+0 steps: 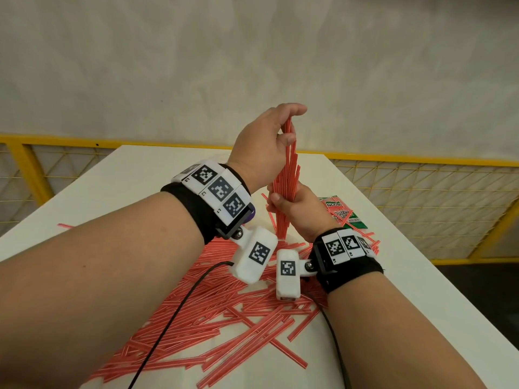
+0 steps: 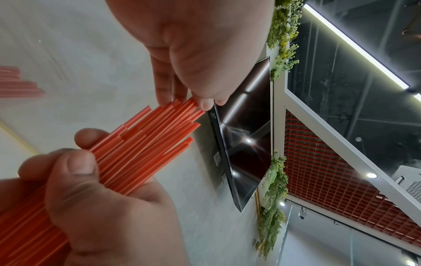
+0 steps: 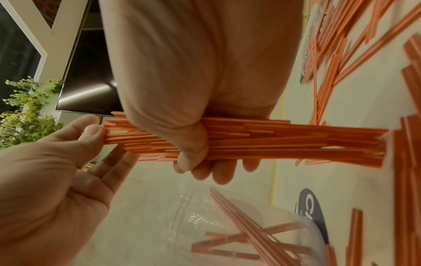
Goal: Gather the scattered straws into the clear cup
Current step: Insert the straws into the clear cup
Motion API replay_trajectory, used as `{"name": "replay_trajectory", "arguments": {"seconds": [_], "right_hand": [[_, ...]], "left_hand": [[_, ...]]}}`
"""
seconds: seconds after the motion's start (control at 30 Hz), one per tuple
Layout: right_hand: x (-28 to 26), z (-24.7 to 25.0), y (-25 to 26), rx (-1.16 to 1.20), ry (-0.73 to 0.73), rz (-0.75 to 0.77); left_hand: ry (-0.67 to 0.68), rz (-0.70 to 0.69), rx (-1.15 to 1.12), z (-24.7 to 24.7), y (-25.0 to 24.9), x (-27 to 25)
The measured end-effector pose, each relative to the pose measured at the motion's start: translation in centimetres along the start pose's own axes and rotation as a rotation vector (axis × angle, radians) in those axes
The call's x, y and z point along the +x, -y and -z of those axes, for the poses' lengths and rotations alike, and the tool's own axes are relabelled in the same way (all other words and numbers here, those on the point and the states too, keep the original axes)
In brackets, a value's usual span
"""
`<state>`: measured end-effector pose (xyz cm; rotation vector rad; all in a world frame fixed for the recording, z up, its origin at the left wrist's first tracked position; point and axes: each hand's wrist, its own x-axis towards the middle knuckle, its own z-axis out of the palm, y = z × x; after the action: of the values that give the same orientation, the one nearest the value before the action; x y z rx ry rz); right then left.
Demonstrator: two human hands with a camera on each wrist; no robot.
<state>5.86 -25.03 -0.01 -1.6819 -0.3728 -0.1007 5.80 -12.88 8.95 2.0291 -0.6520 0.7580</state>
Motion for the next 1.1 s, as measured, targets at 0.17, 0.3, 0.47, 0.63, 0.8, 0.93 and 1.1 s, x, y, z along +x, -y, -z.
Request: {"name": "replay_trajectory", "arguments": {"seconds": [0.17,0.3,0.47,0.63,0.8,0.93,1.1], "right_hand": [[-0.2,-0.3,0.3,-0.011,0.019,0.029],[-0.1,-0.5,0.4,-0.005,0.014,0.032],[-0.2,-0.4,0.3,-0.031,0.008,0.052],[-0.1,-0.3,0.2,-0.037,0.006,0.062],[0.2,0.0,-0.2,-0.073,-0.014,0.062],[0.4,0.1,-0.6,-0.077,-0.039,0.042],[0.3,0.0,-0.6,-0.089,-0.064,0.044]], "left_hand": [[0.097,0.000,0.007,0.4,-0.1,0.3],[0.125,-0.006,0.016,0.7,-0.2,0.6],[0.115,-0.029,0.087,0.9,-0.3,0.8],[0.113,0.037,-0.076,1.0,0.4,1.0],[0.119,0.096,-0.281,0.4,1.1,-0.1],[0.155,0.091,-0.248,-0.1,1.5,-0.8],[0.171,0.051,-0.102,-0.5,2.0,-1.3]]}}
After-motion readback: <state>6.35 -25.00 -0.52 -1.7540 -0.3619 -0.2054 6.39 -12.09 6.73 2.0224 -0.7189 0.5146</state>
